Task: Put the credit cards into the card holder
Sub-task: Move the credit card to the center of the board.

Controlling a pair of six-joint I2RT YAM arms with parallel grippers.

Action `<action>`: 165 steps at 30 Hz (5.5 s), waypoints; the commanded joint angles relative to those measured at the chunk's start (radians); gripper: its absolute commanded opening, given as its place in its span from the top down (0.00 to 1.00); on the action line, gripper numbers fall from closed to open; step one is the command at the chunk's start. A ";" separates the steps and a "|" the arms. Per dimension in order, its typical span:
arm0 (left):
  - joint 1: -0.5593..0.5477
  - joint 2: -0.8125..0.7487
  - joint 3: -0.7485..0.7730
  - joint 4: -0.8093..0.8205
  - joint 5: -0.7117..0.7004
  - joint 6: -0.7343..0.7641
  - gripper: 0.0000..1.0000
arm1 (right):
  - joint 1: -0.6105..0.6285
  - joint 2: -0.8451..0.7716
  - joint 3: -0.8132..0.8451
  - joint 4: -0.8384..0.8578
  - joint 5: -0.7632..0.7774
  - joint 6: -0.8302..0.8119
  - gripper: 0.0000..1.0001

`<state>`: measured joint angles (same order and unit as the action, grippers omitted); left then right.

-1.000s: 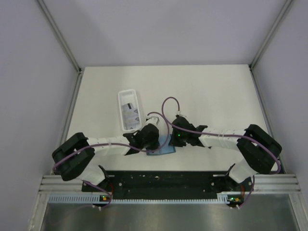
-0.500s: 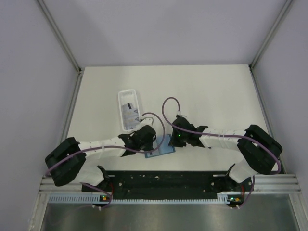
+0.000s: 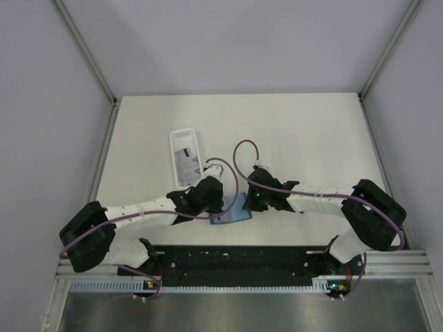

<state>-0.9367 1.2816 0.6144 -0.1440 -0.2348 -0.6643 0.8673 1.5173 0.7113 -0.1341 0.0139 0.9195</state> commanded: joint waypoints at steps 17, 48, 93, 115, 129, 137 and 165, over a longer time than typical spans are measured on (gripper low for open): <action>-0.039 0.196 0.064 0.135 0.103 0.009 1.00 | -0.011 -0.016 -0.016 -0.024 0.018 -0.016 1.00; -0.042 0.220 0.047 -0.137 -0.044 -0.037 1.00 | -0.010 -0.031 -0.036 -0.022 0.034 -0.011 1.00; -0.042 -0.093 0.031 0.015 0.046 0.014 1.00 | -0.502 -0.326 -0.006 -0.476 0.265 -0.231 0.68; -0.042 -0.151 -0.010 -0.014 0.012 0.009 1.00 | -0.620 -0.023 0.105 -0.292 0.265 -0.401 0.51; -0.040 -0.169 -0.025 -0.011 0.011 0.008 1.00 | -0.628 -0.011 0.039 -0.306 0.201 -0.337 0.53; -0.040 -0.185 -0.044 0.001 0.019 0.005 1.00 | -0.607 -0.066 0.011 -0.400 0.216 -0.323 0.58; -0.040 -0.223 -0.082 0.015 0.034 0.002 1.00 | -0.353 -0.177 -0.079 -0.616 0.228 -0.133 0.64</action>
<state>-0.9806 1.0733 0.5457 -0.1787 -0.2047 -0.6559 0.4816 1.3540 0.6796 -0.6319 0.2455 0.7361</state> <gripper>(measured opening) 0.019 0.369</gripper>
